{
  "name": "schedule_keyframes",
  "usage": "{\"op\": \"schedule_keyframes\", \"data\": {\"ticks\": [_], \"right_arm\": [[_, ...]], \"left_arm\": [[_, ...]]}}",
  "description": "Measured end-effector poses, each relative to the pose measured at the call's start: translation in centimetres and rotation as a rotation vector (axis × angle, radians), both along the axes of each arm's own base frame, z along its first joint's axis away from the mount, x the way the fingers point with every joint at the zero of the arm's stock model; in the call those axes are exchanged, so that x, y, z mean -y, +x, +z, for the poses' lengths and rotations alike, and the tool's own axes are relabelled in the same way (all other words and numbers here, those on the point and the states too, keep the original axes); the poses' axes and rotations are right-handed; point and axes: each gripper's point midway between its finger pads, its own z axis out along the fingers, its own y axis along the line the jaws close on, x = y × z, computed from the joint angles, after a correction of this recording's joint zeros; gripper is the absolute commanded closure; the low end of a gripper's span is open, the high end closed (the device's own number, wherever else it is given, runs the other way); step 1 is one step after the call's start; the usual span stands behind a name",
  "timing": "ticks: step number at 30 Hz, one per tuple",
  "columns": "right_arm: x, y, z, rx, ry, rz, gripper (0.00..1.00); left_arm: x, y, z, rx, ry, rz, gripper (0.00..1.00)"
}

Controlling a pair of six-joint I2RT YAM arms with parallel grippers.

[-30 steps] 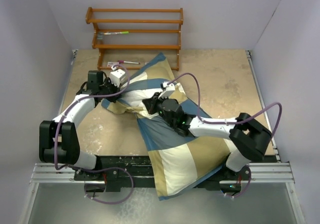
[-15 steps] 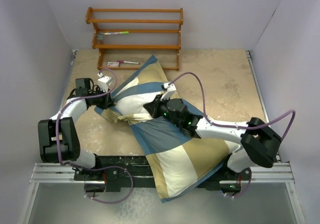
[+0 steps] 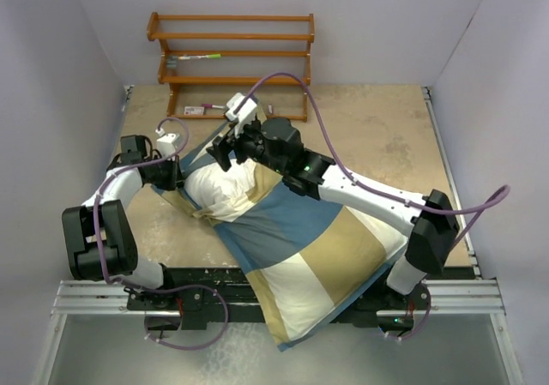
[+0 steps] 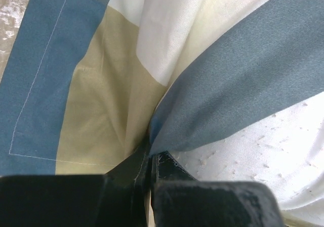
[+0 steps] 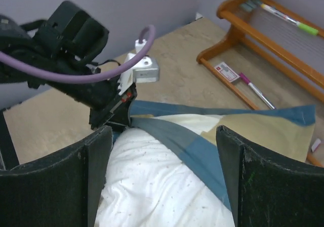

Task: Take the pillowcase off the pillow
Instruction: Remove the pillow from the pillowcase.

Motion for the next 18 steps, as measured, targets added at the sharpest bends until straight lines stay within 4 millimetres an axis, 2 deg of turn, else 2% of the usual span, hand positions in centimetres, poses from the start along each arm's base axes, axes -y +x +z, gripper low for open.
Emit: {"op": "schedule_keyframes", "data": {"ticks": [2, 4, 6, 11, 15, 18], "right_arm": [[-1.1, -0.2, -0.1, 0.034, -0.051, 0.056, 0.14], [-2.5, -0.7, -2.2, 0.037, -0.133, 0.112, 0.09], [-4.2, -1.3, -4.9, 0.027, -0.222, 0.163, 0.07], [-8.8, -4.0, -14.1, -0.021, -0.462, 0.290, 0.06], [-10.5, -4.6, -19.2, -0.021, -0.594, 0.308, 0.08], [-10.4, -3.5, -20.5, 0.018, -0.653, 0.267, 0.10]], "left_arm": [[0.1, 0.1, 0.2, -0.004, -0.006, 0.004, 1.00], [0.1, 0.1, 0.6, -0.007, -0.009, 0.004, 1.00], [0.1, 0.3, 0.9, -0.013, -0.014, 0.002, 1.00], [0.2, 0.4, 0.6, -0.048, -0.027, -0.003, 1.00], [0.2, 0.3, 0.3, -0.066, -0.031, -0.004, 1.00], [0.2, 0.2, 0.2, -0.072, -0.032, -0.006, 1.00]]}}
